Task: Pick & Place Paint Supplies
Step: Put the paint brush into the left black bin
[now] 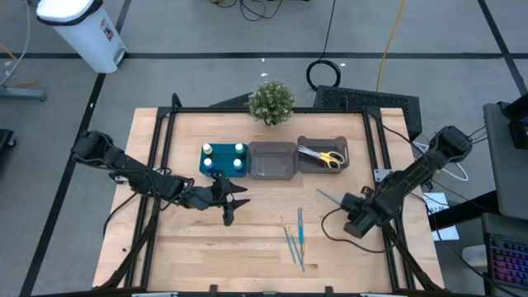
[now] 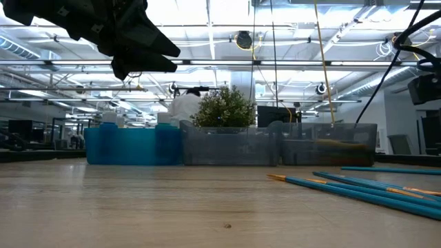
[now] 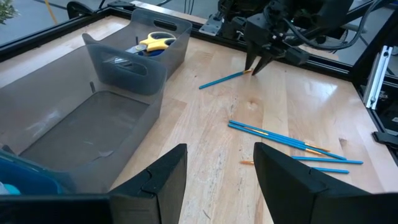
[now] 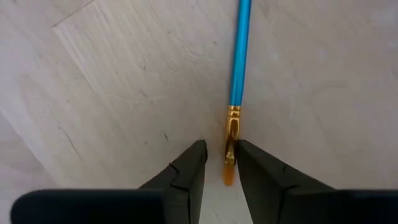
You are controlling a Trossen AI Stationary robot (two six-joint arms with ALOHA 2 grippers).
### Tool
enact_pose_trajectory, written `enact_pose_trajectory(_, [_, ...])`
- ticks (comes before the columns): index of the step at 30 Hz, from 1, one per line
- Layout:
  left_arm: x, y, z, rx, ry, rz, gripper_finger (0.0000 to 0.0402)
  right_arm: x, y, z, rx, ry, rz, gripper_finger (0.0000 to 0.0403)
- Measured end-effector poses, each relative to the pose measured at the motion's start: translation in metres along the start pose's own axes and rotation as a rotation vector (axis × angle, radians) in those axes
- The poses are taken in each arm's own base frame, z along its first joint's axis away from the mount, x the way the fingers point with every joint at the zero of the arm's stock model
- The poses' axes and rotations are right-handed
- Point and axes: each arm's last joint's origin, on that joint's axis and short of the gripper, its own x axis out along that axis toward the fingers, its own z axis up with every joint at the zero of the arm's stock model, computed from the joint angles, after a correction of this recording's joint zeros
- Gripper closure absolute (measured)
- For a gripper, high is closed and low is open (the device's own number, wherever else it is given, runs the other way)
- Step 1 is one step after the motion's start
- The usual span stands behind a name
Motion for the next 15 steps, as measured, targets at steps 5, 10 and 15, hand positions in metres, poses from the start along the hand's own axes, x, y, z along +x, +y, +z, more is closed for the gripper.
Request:
enact_pose_trajectory(5, [0.0,0.0001,-0.0001,0.0,0.0,0.001,0.021,-0.001,-0.0008,0.0,0.016,-0.009,0.026,0.0341])
enact_pose_trajectory(10, [0.0,0.0001,-0.0001,0.0,0.0,0.0,0.021,-0.0014,-0.0003,0.0004,0.012,-0.017,0.034,0.039])
enact_pose_trajectory(15, [0.0,0.0001,-0.0001,0.0,0.0,0.001,0.0211,-0.0013,-0.0006,0.0007,0.024,-0.03,0.028,0.0396])
